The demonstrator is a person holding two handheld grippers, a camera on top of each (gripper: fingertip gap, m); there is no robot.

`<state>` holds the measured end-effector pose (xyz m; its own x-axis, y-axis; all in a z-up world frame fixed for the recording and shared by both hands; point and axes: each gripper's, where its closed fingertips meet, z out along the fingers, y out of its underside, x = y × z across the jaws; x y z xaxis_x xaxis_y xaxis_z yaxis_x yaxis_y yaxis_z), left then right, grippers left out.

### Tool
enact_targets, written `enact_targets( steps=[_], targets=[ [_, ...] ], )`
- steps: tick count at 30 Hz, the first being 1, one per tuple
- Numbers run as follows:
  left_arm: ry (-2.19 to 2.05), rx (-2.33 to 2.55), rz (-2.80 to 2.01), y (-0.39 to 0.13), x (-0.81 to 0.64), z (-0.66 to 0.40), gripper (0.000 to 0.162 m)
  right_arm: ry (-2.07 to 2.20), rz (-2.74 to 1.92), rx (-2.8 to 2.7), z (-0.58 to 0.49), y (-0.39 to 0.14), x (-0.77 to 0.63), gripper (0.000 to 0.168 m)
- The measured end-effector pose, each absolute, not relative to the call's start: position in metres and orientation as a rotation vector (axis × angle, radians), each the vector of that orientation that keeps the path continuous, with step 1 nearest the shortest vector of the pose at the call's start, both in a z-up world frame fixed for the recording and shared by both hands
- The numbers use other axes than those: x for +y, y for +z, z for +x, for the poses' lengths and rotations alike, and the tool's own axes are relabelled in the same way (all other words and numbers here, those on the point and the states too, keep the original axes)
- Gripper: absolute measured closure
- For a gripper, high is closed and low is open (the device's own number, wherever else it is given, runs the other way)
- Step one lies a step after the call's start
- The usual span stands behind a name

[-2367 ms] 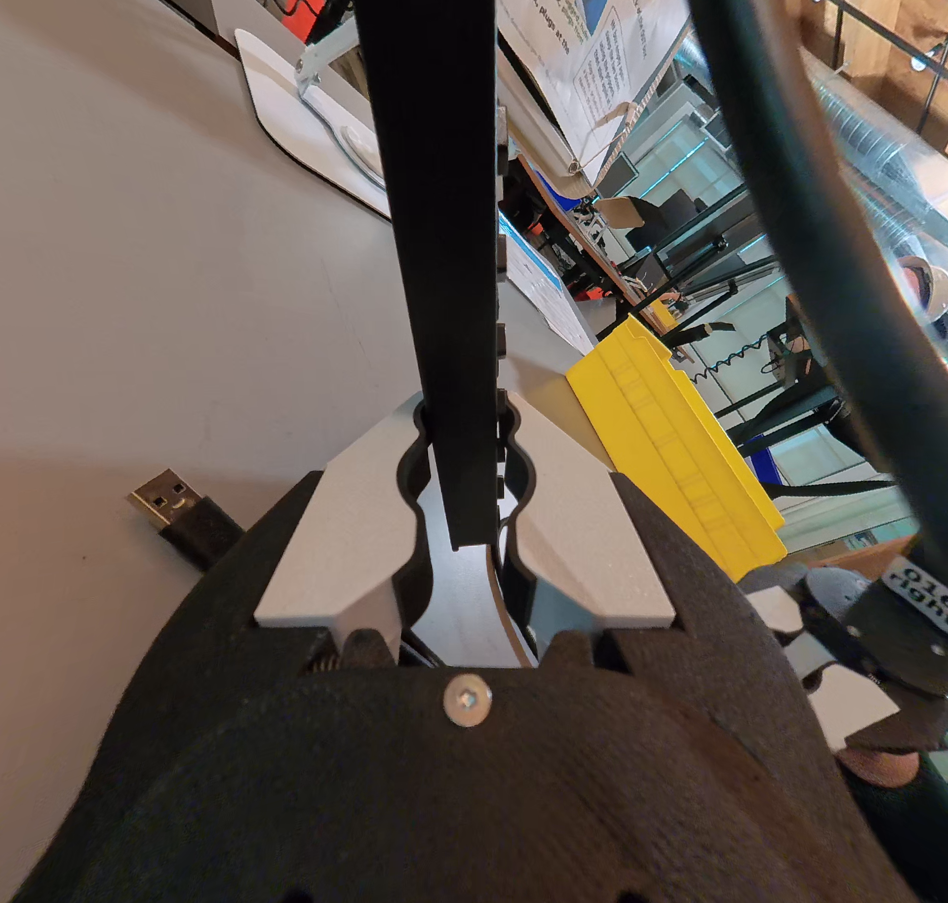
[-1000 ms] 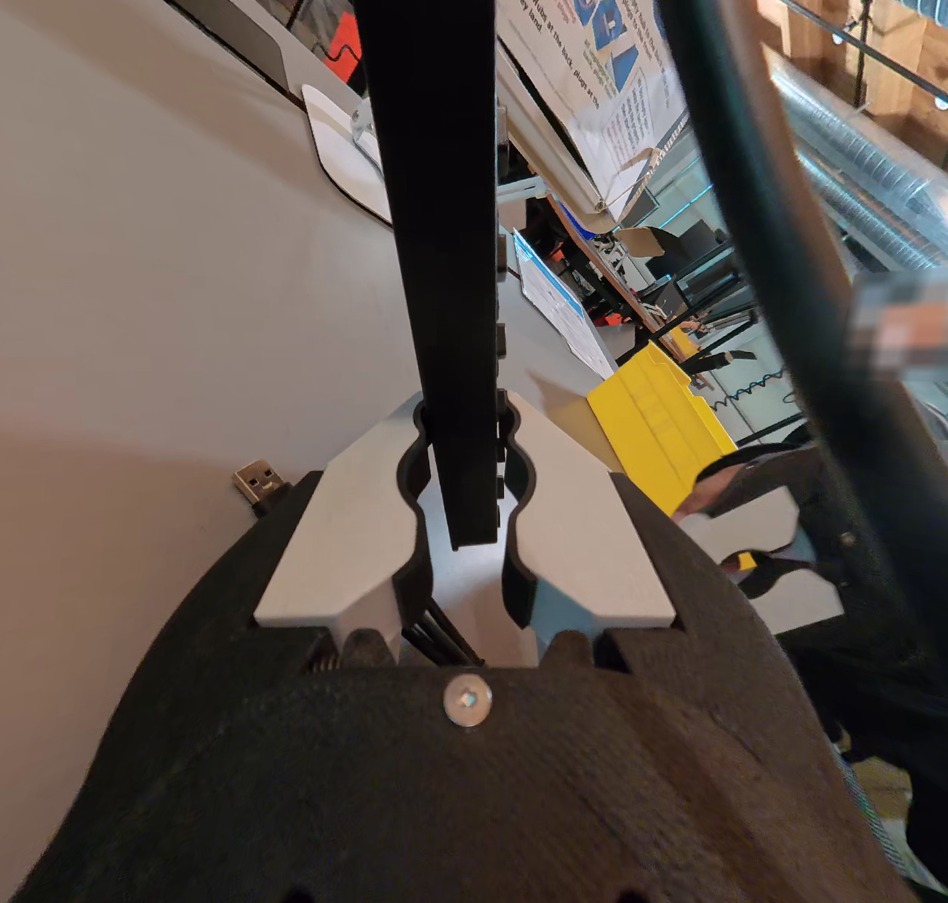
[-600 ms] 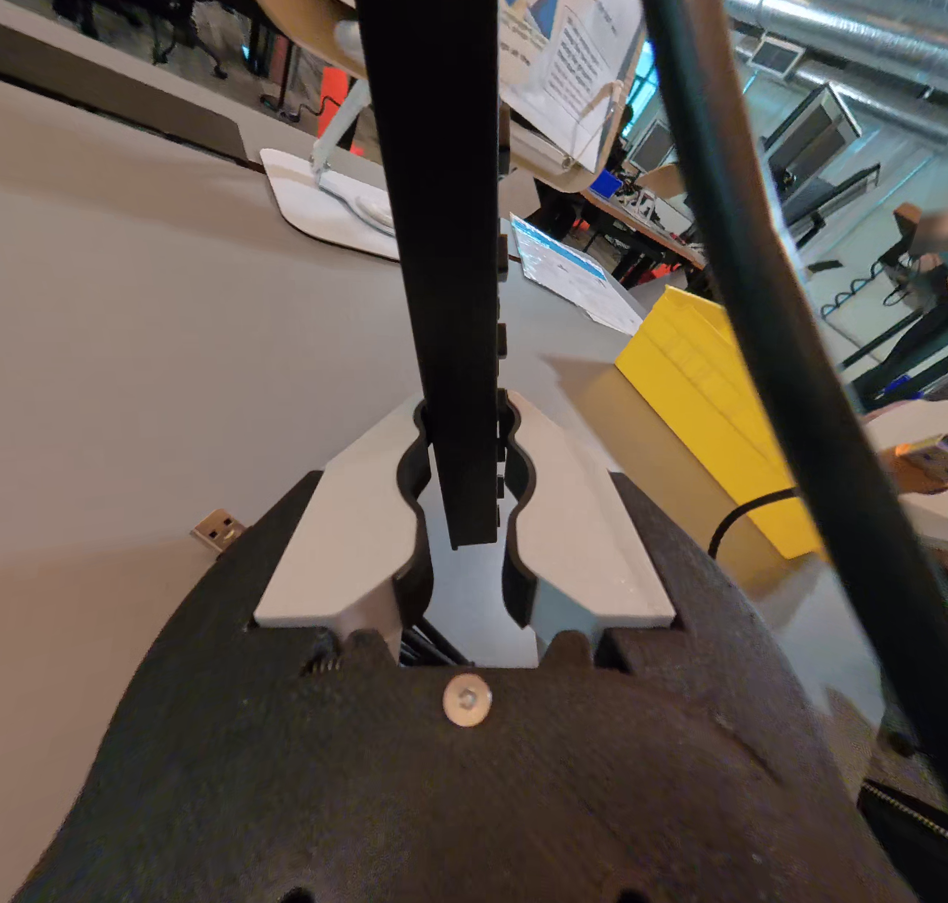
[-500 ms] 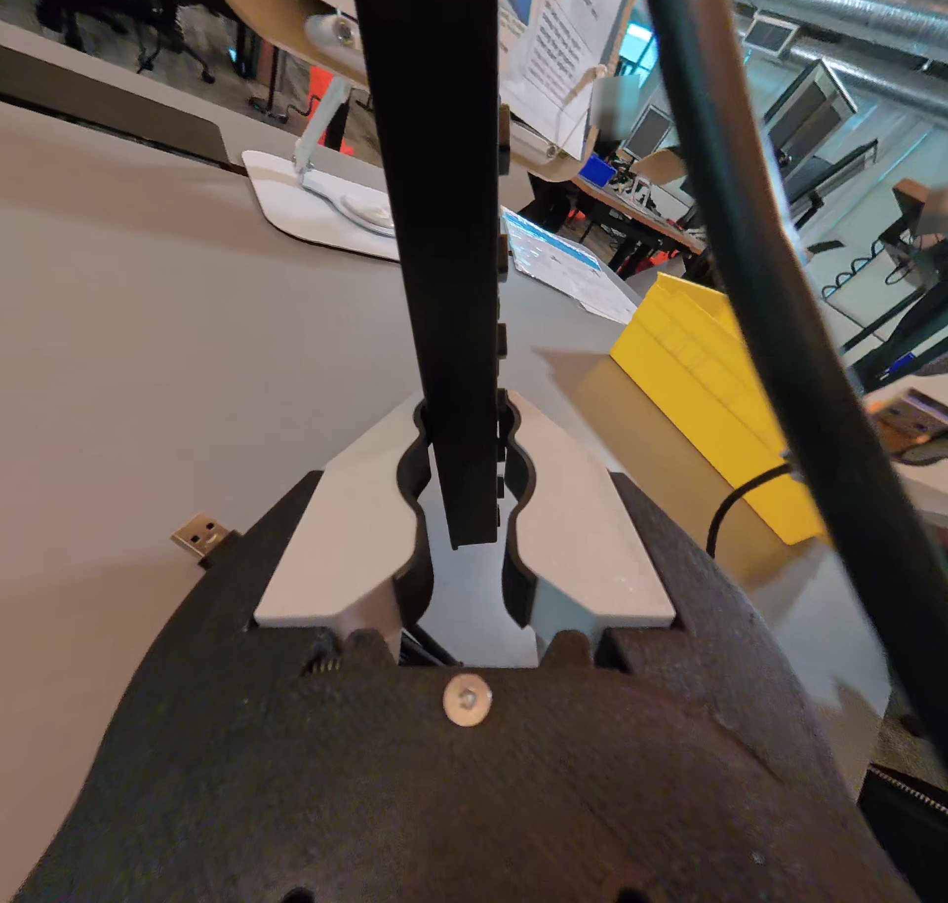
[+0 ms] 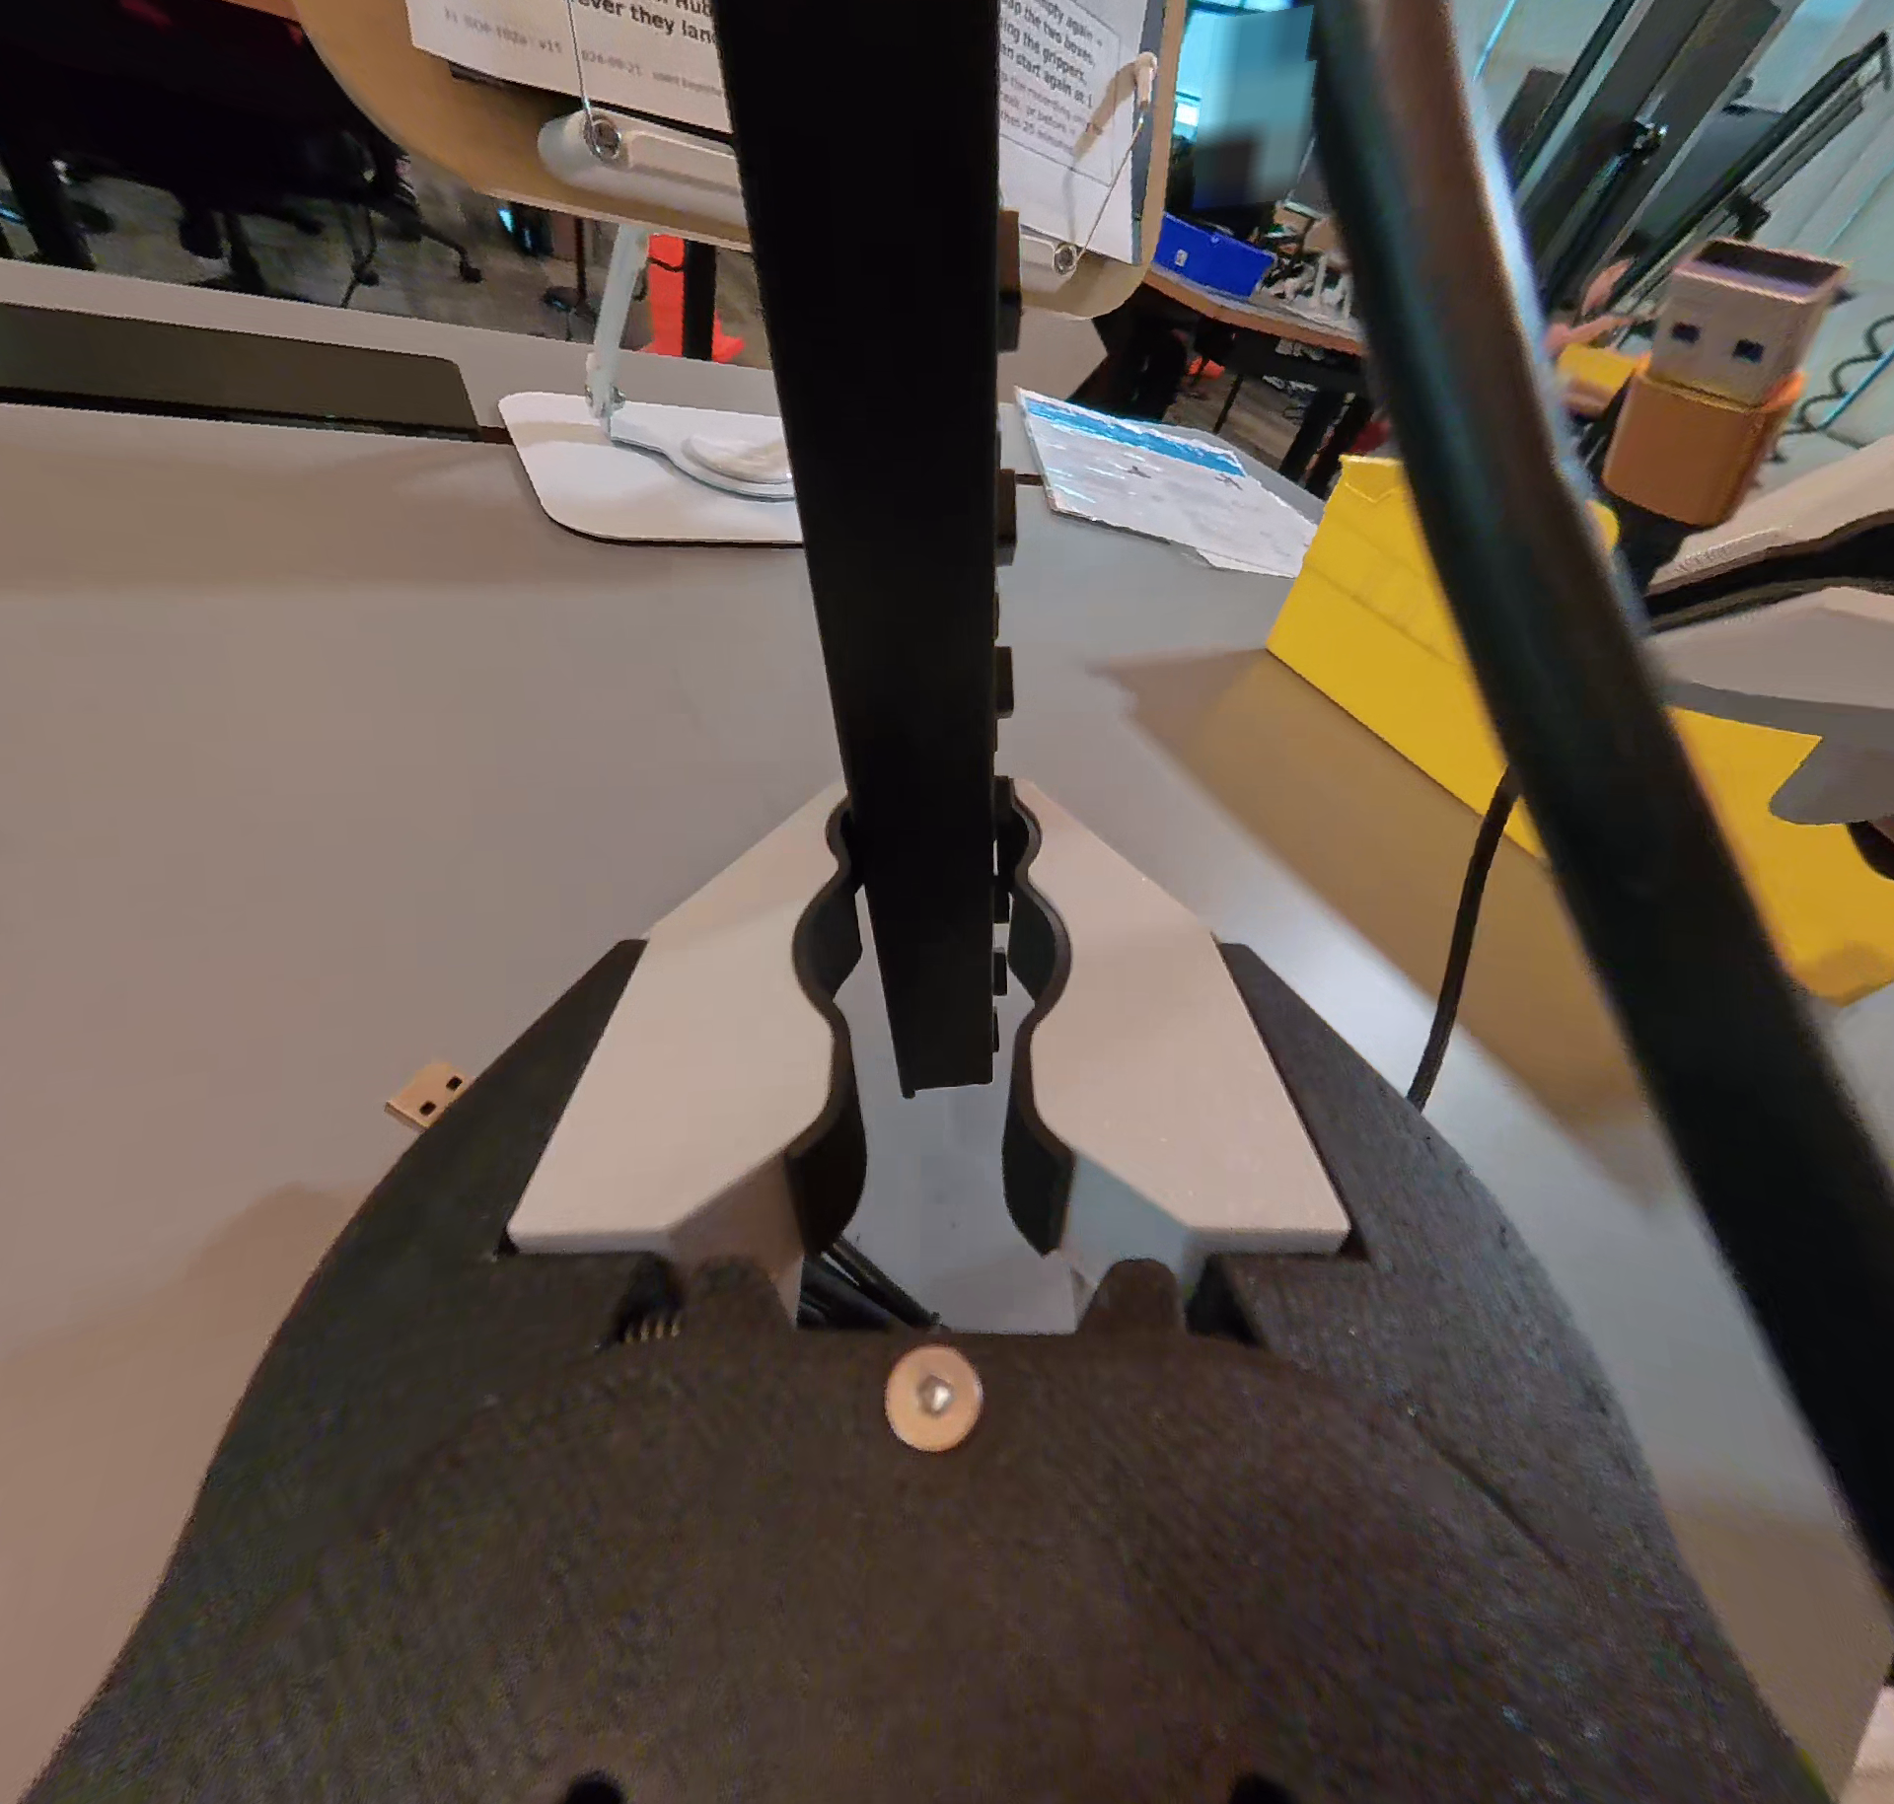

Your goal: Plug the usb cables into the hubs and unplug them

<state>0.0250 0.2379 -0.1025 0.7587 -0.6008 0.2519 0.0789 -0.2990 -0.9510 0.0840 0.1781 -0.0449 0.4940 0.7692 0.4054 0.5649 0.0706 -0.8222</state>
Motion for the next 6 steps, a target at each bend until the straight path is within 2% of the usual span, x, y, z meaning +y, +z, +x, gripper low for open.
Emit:
enact_targets(
  steps=[6],
  targets=[
    [-0.514, 0.541, -1.699, -0.098, 0.231, 0.034, 0.141, 0.168, -1.669, -1.130, 0.095, -0.051, 0.187, 0.166]
  ],
)
